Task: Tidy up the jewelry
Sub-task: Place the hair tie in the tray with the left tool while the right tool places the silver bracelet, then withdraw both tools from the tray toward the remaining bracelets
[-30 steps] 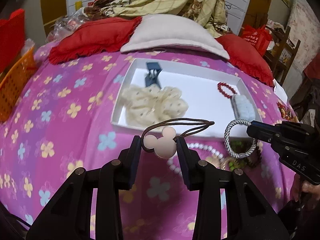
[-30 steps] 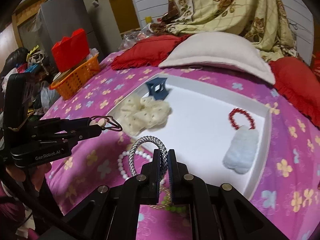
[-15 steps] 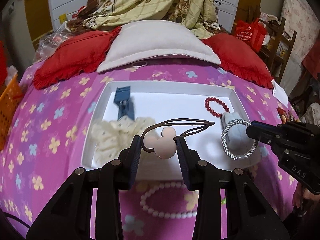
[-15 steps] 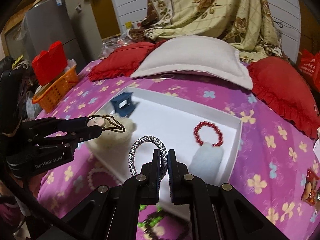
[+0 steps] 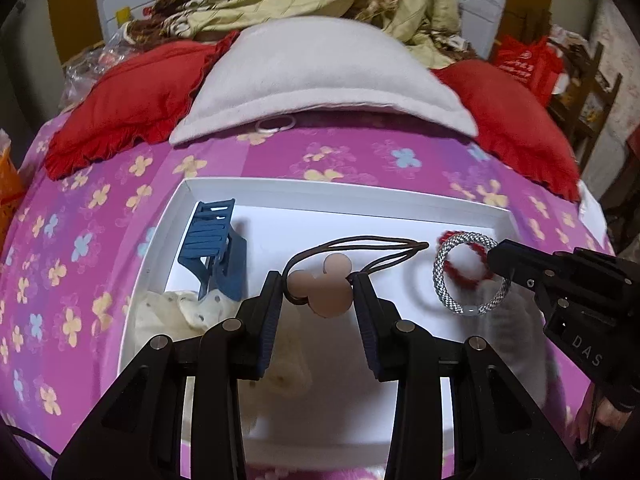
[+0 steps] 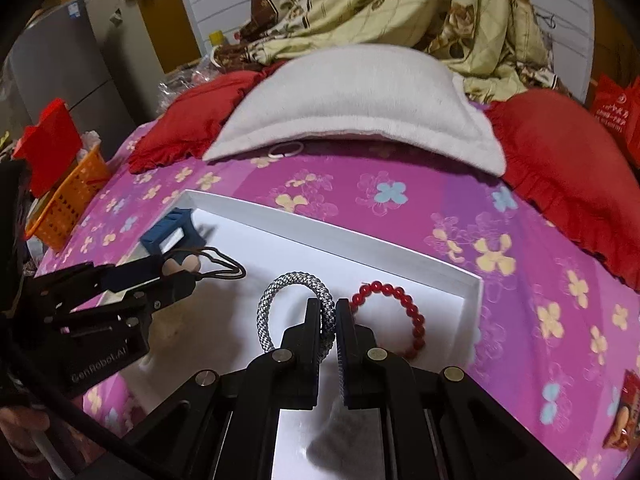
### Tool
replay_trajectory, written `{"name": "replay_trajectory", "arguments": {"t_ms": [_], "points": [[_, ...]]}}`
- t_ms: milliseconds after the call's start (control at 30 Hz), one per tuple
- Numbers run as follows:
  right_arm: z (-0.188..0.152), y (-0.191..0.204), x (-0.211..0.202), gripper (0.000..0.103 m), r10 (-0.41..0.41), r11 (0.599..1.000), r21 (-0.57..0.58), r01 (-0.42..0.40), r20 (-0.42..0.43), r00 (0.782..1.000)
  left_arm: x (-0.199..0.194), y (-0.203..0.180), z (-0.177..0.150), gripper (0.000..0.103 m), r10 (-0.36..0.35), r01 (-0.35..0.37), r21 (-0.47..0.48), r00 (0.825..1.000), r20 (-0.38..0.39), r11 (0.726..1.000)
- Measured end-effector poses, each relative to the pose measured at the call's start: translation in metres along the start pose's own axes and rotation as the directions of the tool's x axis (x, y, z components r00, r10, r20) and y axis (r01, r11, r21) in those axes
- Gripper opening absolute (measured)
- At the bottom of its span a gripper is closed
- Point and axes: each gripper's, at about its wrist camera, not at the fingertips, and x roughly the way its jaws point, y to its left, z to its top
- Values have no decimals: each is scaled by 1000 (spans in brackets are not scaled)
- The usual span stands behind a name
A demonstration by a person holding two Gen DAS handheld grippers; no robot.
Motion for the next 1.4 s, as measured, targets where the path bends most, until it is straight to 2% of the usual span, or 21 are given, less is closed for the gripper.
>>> {"name": "replay_trajectory", "arguments": {"t_ms": [167,400,600,667,733,867,900,1033,1133,1300,1400], "points": [[7,1,30,6,-11,1000,7,11,-38,999,26,6,2,35,27,-28,-22,999,-36,999],[8,0,55,6,-6,1000,10,7,-81,997,44,10,1,35,63,-64,-16,997,-52,998],[5,-3,59,6,2,1000,29,1,-102,995,45,11,3,36,60,-61,-18,997,-51,998],[3,-4,55,11,6,1000,31,-3,-104,995,45,10,3,38,68,-69,-16,996,-49,997],[0,-4,48,14,7,1000,29,-4,-95,995,44,11,3,50,69,-70,-15,996,-54,997],[-7,-2,29,34,20,999,42,-17,-59,998,33,11,-1,63,60,-61,-21,998,-32,998],[-9,-1,23,35,21,999,43,-18,-49,999,29,11,-2,65,62,-63,-21,998,-26,998],[-19,2,-4,35,11,999,43,-10,-12,1000,10,8,-6,65,64,-64,-10,998,-1,998],[-30,5,-29,42,10,998,56,-12,28,1000,-13,7,-14,65,69,-69,-1,997,41,998],[-55,15,-69,45,-40,997,73,34,82,996,-45,7,-32,65,70,-69,-7,994,86,998],[-70,24,-87,57,-68,995,77,60,103,992,-64,5,-47,65,80,-80,-9,990,114,997]]}}
